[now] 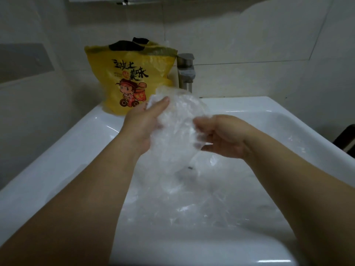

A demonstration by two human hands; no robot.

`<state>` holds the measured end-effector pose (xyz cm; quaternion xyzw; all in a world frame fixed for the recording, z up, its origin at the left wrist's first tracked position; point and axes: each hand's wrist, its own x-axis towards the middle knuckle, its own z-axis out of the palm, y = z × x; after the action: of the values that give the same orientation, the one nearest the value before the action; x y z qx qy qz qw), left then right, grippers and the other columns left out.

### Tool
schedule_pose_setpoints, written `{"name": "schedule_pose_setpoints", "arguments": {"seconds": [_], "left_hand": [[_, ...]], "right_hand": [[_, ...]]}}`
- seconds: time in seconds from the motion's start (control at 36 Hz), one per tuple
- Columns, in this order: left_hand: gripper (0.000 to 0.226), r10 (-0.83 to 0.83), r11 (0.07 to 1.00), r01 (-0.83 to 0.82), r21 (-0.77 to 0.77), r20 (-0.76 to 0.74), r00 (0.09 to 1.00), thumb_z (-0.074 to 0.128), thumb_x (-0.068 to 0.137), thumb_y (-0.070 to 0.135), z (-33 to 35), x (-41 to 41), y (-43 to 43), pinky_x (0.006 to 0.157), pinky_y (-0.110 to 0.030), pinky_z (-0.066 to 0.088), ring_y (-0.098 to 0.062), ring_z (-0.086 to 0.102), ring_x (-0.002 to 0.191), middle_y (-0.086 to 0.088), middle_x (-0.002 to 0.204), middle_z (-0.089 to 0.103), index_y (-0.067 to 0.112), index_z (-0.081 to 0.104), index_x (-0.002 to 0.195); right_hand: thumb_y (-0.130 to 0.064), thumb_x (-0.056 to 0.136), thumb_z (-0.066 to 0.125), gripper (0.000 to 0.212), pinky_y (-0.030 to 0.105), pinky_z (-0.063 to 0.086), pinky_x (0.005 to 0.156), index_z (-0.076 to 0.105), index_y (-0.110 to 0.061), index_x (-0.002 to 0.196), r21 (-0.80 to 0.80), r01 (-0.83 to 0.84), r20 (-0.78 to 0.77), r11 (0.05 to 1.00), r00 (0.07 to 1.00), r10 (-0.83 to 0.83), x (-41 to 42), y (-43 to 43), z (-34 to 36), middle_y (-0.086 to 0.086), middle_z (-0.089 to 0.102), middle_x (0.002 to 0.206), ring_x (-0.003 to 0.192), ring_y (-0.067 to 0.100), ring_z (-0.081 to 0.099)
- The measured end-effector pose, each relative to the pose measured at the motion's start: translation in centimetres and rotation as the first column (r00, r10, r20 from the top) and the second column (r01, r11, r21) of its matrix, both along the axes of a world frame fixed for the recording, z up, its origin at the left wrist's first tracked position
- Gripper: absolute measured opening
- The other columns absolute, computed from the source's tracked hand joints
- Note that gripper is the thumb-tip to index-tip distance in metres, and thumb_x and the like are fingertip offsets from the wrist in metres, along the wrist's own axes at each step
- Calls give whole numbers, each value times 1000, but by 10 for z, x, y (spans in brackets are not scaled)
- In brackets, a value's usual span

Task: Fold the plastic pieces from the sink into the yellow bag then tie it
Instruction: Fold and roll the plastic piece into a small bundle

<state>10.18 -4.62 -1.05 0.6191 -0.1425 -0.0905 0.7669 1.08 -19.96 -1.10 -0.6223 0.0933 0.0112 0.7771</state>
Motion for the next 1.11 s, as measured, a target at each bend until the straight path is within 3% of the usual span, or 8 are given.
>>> {"name": "schedule_pose_setpoints", "arguments": {"seconds": [0.06, 0.14, 0.19, 0.28, 0.39, 0.64, 0.86, 1.11], "left_hand": [[60, -17, 999, 13, -44, -83, 996, 82, 68, 44, 1, 1, 4, 97, -46, 52, -23, 68, 105, -2, 118, 70, 20, 66, 121], [28, -6, 994, -19, -112, -216, 976, 73, 83, 40, 2, 5, 10, 84, -33, 58, -15, 71, 79, 0, 99, 74, 19, 71, 101], [25, -49, 988, 4, -156, -285, 957, 67, 89, 39, 2, 7, 12, 69, -26, 59, -13, 71, 66, 0, 86, 75, 16, 70, 97], [39, -192, 977, 150, -154, -311, 931, 54, 96, 41, 0, 5, 15, 92, -37, 54, -22, 69, 101, -7, 114, 71, 14, 66, 122], [34, -145, 989, 125, -84, -292, 945, 51, 99, 24, -4, 0, 14, 81, -33, 57, -19, 68, 93, -9, 115, 69, 7, 59, 127], [24, -126, 992, 123, -37, -112, 986, 49, 96, 2, -1, -9, 18, 57, -21, 52, -9, 62, 69, 3, 74, 68, 20, 64, 91], [21, -16, 991, 5, 131, 86, 996, 63, 90, 4, -5, -7, 23, 79, -26, 53, -12, 63, 91, 1, 101, 66, 23, 65, 99], [13, 75, 916, -206, 343, 359, 930, 77, 80, 16, -13, -3, 25, 72, -29, 50, -14, 56, 75, 3, 81, 60, 24, 67, 82]], "right_hand": [[-17, 98, 50, 28, 30, 48, 67, 54, -12, 71, 164, 119, 29, 979, 992, -125, 3, -4, 1, 0, 49, 58, 55, 14, 47], [-23, 101, 45, 27, 31, 53, 63, 55, -11, 79, 378, 213, 9, 901, 972, -234, 4, -14, 4, 2, 57, 60, 54, 17, 53], [-25, 102, 44, 26, 33, 55, 66, 58, -10, 85, 373, 256, -13, 892, 963, -271, 5, -18, 1, 4, 63, 67, 59, 19, 57], [-31, 99, 48, 31, 36, 57, 74, 58, -6, 115, 311, 275, -34, 910, 960, -279, 3, -15, -3, 11, 71, 91, 80, 25, 60], [-13, 97, 54, 61, 39, 54, 75, 26, -22, 150, 223, 314, 42, 923, 943, -331, 1, -13, -9, 12, 61, 101, 76, 22, 58], [-18, 93, 60, 44, 38, 53, 74, 50, -20, 136, 219, 255, 119, 942, 951, -285, -16, -18, 0, 15, 61, 115, 83, 24, 58], [15, 84, 58, 57, 28, 57, 75, 47, -4, 137, -107, 209, 76, 972, 976, -202, -21, -19, 1, 12, 54, 119, 85, 23, 64], [-22, 92, 64, 28, 28, 55, 75, 63, -2, 111, -631, 294, 109, 718, 950, -293, -19, -23, -6, 7, 61, 94, 83, 18, 59]]}}
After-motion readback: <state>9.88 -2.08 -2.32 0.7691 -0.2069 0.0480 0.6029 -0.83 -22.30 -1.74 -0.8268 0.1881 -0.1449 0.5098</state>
